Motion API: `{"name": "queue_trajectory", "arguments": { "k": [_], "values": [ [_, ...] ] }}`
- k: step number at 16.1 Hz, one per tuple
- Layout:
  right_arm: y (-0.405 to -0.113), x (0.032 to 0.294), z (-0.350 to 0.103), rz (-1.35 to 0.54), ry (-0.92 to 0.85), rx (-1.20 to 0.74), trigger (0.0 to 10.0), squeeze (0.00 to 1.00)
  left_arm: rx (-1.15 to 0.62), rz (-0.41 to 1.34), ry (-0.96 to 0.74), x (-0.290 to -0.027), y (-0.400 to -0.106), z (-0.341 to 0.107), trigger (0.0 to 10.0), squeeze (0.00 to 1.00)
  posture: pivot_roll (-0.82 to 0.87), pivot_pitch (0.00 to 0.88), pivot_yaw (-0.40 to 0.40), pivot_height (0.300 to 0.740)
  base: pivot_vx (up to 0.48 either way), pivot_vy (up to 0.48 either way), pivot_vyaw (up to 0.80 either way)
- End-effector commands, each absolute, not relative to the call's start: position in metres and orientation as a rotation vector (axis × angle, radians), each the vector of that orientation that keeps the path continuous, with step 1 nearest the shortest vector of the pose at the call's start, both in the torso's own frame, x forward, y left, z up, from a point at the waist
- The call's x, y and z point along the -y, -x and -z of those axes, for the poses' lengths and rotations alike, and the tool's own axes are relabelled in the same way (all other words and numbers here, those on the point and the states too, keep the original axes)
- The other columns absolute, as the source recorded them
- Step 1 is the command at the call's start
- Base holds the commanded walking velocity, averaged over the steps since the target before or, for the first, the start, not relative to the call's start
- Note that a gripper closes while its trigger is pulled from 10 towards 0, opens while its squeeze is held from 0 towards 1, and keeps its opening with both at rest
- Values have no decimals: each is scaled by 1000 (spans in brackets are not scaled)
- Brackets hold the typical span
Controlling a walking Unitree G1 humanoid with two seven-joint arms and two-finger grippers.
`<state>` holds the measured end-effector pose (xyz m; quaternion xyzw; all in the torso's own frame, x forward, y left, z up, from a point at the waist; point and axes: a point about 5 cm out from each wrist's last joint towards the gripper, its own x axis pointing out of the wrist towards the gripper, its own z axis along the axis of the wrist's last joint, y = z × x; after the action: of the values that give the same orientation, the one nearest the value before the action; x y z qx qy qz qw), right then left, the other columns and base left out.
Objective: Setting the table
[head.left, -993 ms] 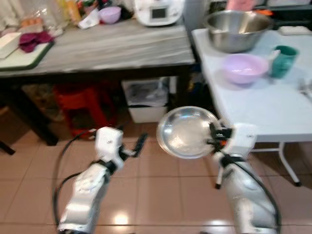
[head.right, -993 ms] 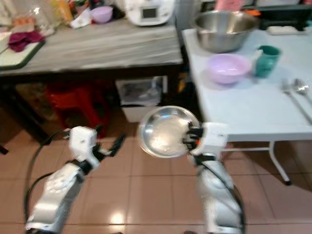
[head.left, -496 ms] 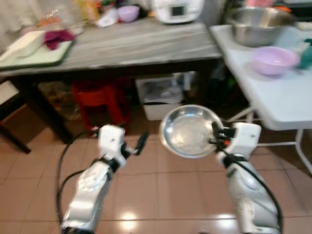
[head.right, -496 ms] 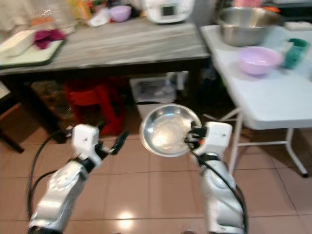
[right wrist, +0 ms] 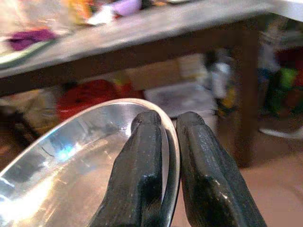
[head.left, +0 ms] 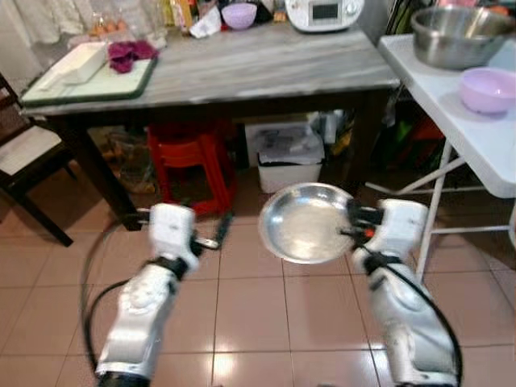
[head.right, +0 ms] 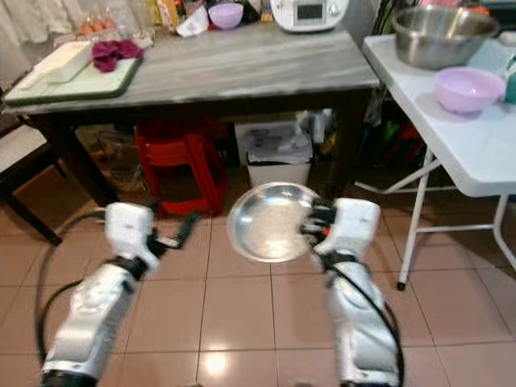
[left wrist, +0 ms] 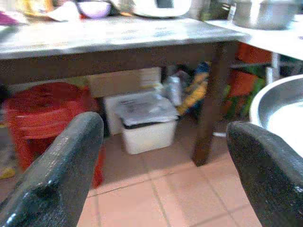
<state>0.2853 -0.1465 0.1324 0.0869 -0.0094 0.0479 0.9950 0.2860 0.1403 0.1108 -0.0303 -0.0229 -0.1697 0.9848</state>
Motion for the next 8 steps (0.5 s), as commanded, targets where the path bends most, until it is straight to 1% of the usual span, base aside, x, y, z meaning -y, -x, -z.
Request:
{"name": "queue_trajectory", "arguments": {
  "k": [1,4,8],
  "values": [
    [-286,150,-140,-83,-155,59,10000,0,52,347,67,-138,-287,-113,10000,0,-123,76,87,740,0,0,0],
    [-285,149,-139,-80,-155,59,10000,0,53,361,69,-136,-285,-112,10000,0,-123,72,91,740,0,0,0],
    [-286,150,-139,-75,-150,64,10000,0,50,380,70,-134,-284,-111,10000,0,-123,77,94,740,296,0,0]
  ]
}}
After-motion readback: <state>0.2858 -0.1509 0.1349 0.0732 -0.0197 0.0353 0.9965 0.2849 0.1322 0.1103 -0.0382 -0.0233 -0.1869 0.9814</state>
